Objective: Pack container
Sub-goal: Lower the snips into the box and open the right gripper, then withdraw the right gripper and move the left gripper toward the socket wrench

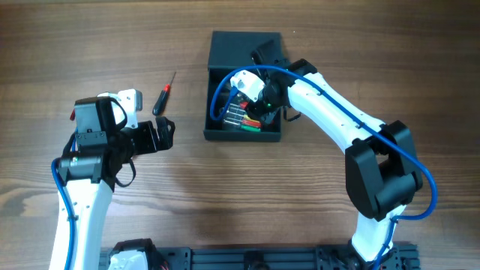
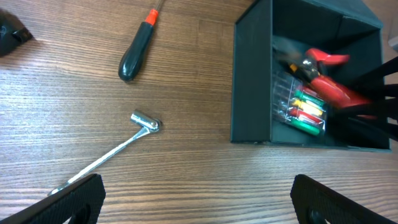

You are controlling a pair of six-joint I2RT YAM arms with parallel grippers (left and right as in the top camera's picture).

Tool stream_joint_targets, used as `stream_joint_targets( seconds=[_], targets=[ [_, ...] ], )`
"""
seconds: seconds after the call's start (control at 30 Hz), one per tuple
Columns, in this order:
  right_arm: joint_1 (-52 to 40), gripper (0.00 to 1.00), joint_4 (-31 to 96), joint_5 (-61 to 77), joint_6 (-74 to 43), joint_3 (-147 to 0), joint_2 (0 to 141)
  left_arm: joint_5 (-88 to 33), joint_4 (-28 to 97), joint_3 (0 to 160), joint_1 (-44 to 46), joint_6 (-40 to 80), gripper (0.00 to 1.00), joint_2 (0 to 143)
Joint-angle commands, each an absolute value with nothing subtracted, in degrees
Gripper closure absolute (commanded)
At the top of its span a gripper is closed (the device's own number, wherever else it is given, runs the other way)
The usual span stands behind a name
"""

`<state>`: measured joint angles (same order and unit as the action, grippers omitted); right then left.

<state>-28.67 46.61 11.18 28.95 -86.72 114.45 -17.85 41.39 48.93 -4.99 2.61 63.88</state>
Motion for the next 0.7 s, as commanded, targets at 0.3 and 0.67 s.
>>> stream_joint_targets(
  seconds=[0.3, 0.67],
  targets=[
    [-28.4, 0.42, 47.2, 12.6, 28.3, -87.5, 114.1, -18.6, 41.4, 49.9, -5.1, 1.9, 0.0, 64.0],
    [-27.7, 0.0, 47.5, 12.5, 21.0, -96.4, 103.1, -18.5, 40.1, 50.1, -5.1, 1.8, 0.0, 64.0]
  ],
)
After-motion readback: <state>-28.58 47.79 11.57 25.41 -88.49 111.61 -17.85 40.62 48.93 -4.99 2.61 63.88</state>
